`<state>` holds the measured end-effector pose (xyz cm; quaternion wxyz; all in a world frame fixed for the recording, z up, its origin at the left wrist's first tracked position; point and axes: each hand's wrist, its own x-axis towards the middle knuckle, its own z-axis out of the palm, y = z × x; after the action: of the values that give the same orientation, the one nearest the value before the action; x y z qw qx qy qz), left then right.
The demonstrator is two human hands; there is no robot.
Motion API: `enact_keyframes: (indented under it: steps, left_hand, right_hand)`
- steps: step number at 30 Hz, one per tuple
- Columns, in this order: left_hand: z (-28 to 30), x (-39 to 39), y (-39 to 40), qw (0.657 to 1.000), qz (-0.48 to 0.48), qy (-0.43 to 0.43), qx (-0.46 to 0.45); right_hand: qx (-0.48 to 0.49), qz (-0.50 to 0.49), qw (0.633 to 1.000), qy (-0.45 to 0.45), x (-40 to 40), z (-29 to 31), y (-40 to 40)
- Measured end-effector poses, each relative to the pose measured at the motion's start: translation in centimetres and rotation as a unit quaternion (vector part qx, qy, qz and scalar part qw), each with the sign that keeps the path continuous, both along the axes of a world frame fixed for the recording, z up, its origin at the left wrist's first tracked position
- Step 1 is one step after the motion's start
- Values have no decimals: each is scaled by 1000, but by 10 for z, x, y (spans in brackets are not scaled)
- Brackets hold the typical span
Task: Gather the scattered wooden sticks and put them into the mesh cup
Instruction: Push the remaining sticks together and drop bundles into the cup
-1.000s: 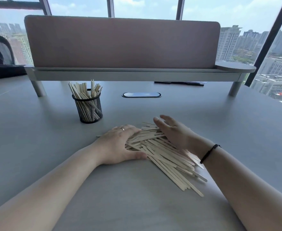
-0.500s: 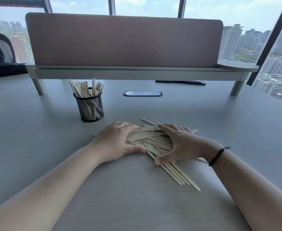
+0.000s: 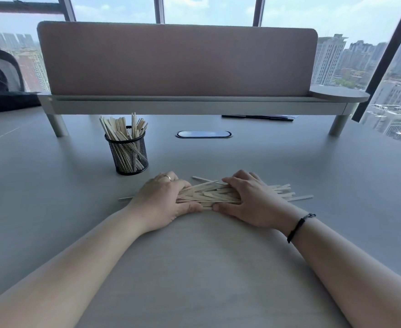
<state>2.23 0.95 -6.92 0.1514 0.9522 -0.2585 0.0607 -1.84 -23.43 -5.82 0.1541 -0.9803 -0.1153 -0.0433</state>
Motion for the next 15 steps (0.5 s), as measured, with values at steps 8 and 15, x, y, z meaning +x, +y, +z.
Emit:
enact_keyframes:
  steps: [8,15]
  left_hand:
    - [1,-2,1,1000,-18,-21,7]
    - [2,-4,1,1000,-18,-23,-6]
  right_hand:
    - [10,1,999,-47,5,-3,4]
    - [-14,21,994,-108,9,-5,4]
